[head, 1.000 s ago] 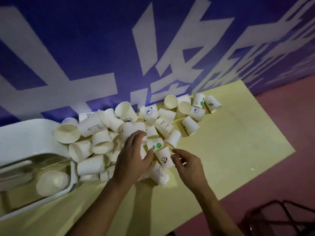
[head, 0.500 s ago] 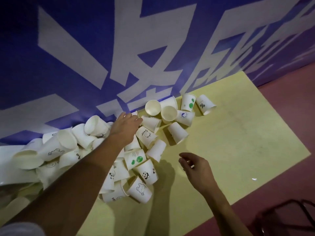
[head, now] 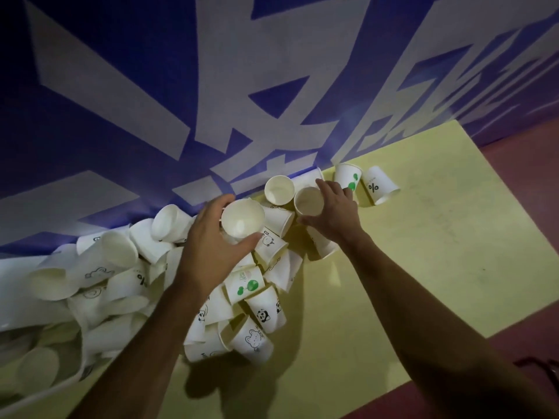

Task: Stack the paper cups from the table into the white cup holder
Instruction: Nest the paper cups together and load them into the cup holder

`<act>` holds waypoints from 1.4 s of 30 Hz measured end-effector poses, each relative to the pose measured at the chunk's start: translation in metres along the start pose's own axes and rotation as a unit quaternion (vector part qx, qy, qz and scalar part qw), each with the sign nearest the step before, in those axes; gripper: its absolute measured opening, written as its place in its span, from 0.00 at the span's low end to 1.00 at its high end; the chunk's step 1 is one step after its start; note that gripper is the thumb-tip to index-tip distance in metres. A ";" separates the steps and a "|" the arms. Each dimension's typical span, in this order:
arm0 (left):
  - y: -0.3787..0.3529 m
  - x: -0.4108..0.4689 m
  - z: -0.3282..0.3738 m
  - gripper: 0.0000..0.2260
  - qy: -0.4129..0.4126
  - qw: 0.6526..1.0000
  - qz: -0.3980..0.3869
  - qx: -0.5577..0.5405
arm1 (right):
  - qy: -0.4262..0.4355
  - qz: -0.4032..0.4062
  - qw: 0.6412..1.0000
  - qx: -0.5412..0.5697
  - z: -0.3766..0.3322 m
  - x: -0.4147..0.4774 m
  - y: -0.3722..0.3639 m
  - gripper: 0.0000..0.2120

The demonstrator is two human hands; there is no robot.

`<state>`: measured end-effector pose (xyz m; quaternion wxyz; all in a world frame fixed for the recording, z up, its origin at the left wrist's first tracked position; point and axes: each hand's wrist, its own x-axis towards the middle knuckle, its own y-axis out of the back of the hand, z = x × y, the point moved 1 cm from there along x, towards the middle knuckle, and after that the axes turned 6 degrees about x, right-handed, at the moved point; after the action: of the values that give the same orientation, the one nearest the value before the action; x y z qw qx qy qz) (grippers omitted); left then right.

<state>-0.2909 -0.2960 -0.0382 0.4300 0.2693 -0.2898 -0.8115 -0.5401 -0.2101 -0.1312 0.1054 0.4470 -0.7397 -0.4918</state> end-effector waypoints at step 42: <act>0.221 -0.239 -0.294 0.31 0.036 0.985 0.136 -0.100 | 0.153 -0.025 0.949 0.275 -0.327 -0.317 -0.163 0.34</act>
<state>0.1468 -0.2640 -0.0404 0.5716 0.2119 -0.2257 -0.7599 -0.0711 -0.1937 -0.0136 0.0775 0.5471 -0.8097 -0.1976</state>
